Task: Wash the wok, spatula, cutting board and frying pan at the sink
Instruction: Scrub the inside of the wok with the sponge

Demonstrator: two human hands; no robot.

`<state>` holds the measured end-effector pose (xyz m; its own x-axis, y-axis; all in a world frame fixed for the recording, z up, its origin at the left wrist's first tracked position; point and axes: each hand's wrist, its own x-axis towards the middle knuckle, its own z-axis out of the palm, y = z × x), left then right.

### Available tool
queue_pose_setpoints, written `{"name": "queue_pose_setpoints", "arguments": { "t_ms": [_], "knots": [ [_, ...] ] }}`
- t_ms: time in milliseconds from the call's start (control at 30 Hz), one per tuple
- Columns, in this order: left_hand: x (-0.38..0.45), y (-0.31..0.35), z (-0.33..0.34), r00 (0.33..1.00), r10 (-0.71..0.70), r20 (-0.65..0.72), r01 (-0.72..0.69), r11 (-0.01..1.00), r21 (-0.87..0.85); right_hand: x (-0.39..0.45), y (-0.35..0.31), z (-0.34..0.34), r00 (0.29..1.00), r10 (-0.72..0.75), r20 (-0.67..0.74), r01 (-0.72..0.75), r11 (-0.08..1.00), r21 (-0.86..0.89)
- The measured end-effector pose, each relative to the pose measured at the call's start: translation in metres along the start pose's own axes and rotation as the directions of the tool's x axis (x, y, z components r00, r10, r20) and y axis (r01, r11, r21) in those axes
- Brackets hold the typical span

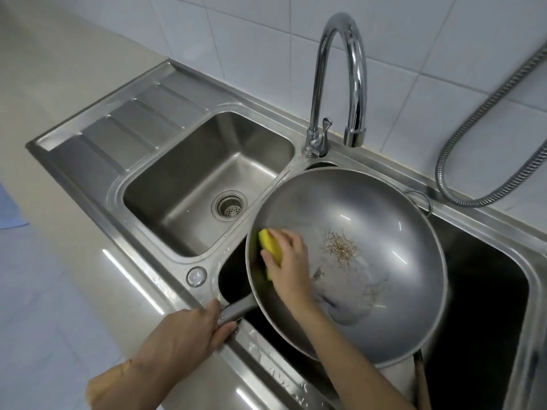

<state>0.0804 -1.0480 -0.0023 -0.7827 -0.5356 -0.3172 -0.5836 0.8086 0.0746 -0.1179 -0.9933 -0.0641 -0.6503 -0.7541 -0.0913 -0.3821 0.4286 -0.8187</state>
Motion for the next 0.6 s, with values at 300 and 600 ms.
{"name": "queue_pose_setpoints", "arguments": {
  "t_ms": [300,600],
  "knots": [
    [-0.003,-0.002,0.006,0.993,0.003,-0.119,-0.005,1.0,-0.015,-0.021,0.103,-0.108,0.996,0.048,-0.078,-0.086,0.785,-0.614],
    [-0.004,-0.005,0.01,0.985,0.022,-0.174,-0.019,1.0,0.019,-0.091,0.056,-0.056,0.984,-0.088,0.155,0.139,0.925,-0.355]
  ]
}}
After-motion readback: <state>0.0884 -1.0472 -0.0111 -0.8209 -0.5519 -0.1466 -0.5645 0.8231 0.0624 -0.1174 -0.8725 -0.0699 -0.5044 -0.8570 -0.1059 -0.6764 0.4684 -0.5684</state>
